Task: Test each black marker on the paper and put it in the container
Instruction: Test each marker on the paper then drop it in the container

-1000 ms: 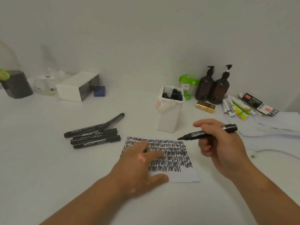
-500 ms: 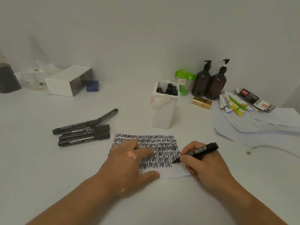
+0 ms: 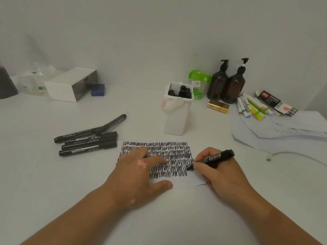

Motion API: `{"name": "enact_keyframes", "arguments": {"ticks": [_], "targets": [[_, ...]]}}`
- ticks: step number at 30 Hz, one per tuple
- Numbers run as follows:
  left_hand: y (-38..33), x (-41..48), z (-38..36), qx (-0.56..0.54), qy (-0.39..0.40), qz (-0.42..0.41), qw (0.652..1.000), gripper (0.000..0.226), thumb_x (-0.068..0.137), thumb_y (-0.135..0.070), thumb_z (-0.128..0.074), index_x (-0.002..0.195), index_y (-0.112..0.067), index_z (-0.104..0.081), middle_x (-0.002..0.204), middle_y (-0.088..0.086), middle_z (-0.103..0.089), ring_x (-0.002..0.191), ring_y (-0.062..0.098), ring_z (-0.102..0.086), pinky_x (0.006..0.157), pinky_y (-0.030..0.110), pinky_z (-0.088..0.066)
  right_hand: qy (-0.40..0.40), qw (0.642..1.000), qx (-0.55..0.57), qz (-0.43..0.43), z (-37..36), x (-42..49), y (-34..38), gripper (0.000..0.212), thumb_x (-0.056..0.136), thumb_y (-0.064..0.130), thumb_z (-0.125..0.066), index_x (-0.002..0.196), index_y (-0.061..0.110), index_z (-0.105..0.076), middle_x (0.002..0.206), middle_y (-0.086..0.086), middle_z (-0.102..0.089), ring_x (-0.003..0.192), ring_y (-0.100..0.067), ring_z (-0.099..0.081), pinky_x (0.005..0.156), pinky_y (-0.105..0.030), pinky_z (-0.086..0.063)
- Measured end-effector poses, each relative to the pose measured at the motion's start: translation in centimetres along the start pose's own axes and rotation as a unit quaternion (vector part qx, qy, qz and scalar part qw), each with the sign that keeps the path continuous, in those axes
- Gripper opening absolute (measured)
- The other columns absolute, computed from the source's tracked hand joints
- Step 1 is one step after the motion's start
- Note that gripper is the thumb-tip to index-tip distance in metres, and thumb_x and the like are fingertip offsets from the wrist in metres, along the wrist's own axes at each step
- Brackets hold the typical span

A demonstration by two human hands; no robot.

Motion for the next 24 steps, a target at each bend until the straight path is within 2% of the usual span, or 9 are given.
{"name": "enact_keyframes", "arguments": {"ticks": [4,8,13,17,21,24], "targets": [[0.1,0.1,-0.1,-0.002,0.001,0.001,1.0,0.07,0.07,-0.086,-0.05,0.131,-0.051,-0.051,0.096,-0.015,-0.041,0.095,0.008,-0.039,0.095,0.028,-0.038,0.022,1.0,0.0,-0.004,-0.3,-0.1,0.3,0.009,0.07,0.032,-0.068,0.077,0.027,-0.068,0.051,0.013,-0.058,0.048,-0.002,-0.047,0.054,-0.022,-0.036],[0.0,0.1,0.0,-0.004,0.0,0.0,1.0,0.07,0.07,-0.086,-0.049,0.13,-0.05,-0.052,0.096,-0.014,-0.042,0.096,0.008,-0.04,0.096,0.03,-0.039,-0.002,1.0,0.008,-0.015,0.1,0.0,-0.1,0.01,0.082,0.025,-0.075,0.077,0.029,-0.067,0.05,0.011,-0.057,0.046,-0.006,-0.048,0.054,-0.026,-0.037],[0.0,0.1,-0.1,0.0,0.013,0.001,1.0,0.074,0.069,-0.088,-0.045,0.132,-0.05,-0.05,0.097,-0.014,-0.043,0.098,0.009,-0.042,0.097,0.032,-0.04,0.009,1.0,0.006,-0.029,-0.1,0.0,-0.2,0.008,0.072,0.031,-0.069,0.075,0.025,-0.067,0.049,0.012,-0.057,0.046,-0.005,-0.047,0.054,-0.026,-0.037],[-0.1,0.0,-0.1,-0.005,0.016,0.002,1.0,0.074,0.068,-0.088,-0.044,0.132,-0.05,-0.051,0.096,-0.014,-0.042,0.097,0.009,-0.041,0.096,0.031,-0.039,-0.018,0.999,0.012,-0.036,0.4,0.1,-0.5,0.009,0.08,0.026,-0.073,0.074,0.026,-0.066,0.051,0.01,-0.057,0.049,-0.008,-0.049,0.055,-0.028,-0.038],[-0.1,0.0,-0.1,-0.001,0.021,0.005,1.0,0.073,0.069,-0.087,-0.047,0.132,-0.05,-0.051,0.096,-0.014,-0.042,0.097,0.009,-0.041,0.097,0.031,-0.039,0.001,0.999,-0.003,-0.036,0.0,0.1,-0.3,0.014,0.066,0.036,-0.064,0.072,0.024,-0.064,0.051,0.011,-0.056,0.047,-0.003,-0.046,0.05,-0.021,-0.035],[-0.3,-0.1,0.0,0.005,0.03,0.012,0.999,0.074,0.071,-0.087,-0.046,0.133,-0.048,-0.05,0.097,-0.014,-0.043,0.099,0.01,-0.042,0.098,0.032,-0.039,-0.039,0.998,0.031,-0.037,0.7,0.0,-0.6,0.014,0.065,0.034,-0.063,0.071,0.021,-0.064,0.05,0.009,-0.053,0.046,-0.006,-0.045,0.048,-0.024,-0.033]]}}
Point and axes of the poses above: each hand's wrist, its own x-axis towards the middle knuckle, its own z-axis out of the back of the hand, y = z × x, the point moved 10 cm from there along x, towards the middle knuckle
